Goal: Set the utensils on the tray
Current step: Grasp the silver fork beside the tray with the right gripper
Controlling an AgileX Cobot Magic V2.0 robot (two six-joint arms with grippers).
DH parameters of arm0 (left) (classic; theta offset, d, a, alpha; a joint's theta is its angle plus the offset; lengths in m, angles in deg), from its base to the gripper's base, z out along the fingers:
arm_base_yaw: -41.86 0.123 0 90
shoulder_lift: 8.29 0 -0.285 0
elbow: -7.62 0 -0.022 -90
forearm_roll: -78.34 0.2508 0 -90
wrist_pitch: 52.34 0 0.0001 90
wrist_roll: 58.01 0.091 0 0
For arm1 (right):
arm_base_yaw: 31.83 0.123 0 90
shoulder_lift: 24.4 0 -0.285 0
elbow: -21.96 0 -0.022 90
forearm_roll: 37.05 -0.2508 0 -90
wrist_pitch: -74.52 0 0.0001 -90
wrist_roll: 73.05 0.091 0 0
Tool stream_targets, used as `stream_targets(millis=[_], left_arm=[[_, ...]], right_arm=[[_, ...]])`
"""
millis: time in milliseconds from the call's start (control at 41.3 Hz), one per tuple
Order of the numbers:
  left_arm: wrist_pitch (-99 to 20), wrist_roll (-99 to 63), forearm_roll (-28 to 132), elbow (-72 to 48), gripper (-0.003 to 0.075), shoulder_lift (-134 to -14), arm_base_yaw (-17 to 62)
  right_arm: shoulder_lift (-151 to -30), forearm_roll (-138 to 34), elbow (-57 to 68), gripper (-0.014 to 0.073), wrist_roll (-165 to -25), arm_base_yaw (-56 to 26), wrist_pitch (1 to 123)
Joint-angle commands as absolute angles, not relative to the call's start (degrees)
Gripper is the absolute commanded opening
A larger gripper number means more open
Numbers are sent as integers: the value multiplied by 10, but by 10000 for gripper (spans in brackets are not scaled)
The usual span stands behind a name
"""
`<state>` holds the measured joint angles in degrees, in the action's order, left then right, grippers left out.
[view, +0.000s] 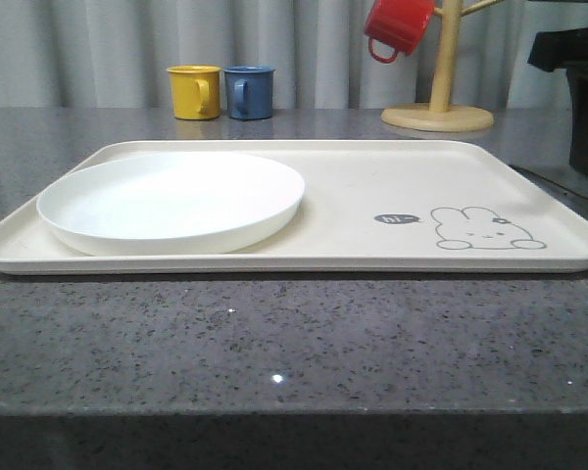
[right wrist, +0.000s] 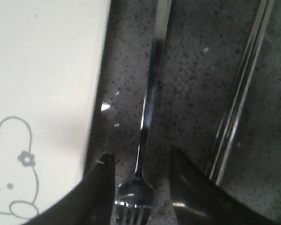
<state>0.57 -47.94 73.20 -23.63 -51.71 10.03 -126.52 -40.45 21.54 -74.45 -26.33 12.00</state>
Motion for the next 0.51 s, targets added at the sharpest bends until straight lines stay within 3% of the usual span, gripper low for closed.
stream_targets(millis=[0,363,484], left_arm=[[-35,-485,728,-221,365,-518,96],[-35,-485,728,-221,365,-518,96],[-35,-485,728,-221,365,-518,96]], right_arm=[[-1268,-400,250,308,-751,-263,130],[-1308,-400,265,304,-751,-263,128],[-1309,-400,265,181,-751,-263,121]])
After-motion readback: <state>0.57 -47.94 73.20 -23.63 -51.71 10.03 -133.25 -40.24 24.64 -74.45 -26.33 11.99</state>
